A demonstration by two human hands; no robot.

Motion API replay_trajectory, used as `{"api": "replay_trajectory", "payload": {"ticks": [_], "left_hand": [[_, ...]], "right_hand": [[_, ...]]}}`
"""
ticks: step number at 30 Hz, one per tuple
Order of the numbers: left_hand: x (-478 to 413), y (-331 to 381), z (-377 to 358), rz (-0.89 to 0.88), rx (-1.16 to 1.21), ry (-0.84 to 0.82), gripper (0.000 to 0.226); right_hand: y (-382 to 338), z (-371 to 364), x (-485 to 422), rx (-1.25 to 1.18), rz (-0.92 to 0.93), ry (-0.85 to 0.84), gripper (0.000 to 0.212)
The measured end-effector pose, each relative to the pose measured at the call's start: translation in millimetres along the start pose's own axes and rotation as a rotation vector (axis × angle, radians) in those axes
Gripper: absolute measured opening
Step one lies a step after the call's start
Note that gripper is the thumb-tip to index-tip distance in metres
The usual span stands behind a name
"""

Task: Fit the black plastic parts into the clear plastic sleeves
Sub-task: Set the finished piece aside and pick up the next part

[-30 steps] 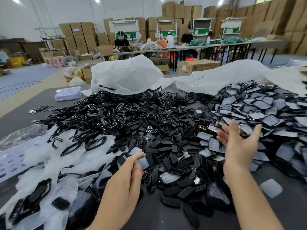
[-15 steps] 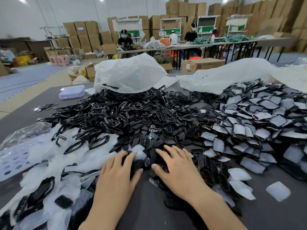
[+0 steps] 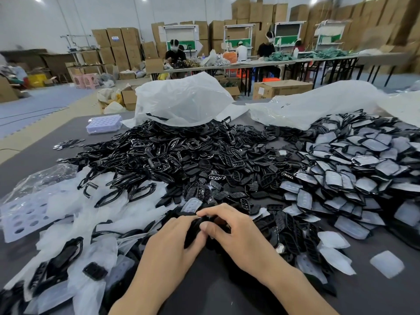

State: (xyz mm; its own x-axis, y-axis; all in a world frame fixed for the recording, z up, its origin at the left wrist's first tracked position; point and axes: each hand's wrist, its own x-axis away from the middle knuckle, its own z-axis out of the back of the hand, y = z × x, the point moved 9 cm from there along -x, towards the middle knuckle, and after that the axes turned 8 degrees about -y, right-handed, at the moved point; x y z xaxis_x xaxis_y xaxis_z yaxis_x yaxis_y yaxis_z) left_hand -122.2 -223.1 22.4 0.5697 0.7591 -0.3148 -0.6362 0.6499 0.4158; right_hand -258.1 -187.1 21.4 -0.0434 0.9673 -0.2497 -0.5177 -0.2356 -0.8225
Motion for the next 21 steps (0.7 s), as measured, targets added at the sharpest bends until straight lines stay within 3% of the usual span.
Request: {"api": "replay_trajectory", "payload": {"ticks": [6,10,17,21], "left_hand": [[1,-2,0,0.023,0.093,-0.003,0.049],[2,7,8,0.004,0.044,0.024,0.048],[-1,-2,11,0.019,0.026,0.052,0.022],[1,-5,12,0.029,0.004,0.06,0.035]], "right_hand": [[15,10,0,-0.184,-0.137,0.08,0.014],[12,9,0,-0.198,-0.13,0.087,0.018],[3,11,0,-0.114,-0.108,0.133,0.019],[-25,17,-31,-0.061,-0.039,0.223,0.025]]}}
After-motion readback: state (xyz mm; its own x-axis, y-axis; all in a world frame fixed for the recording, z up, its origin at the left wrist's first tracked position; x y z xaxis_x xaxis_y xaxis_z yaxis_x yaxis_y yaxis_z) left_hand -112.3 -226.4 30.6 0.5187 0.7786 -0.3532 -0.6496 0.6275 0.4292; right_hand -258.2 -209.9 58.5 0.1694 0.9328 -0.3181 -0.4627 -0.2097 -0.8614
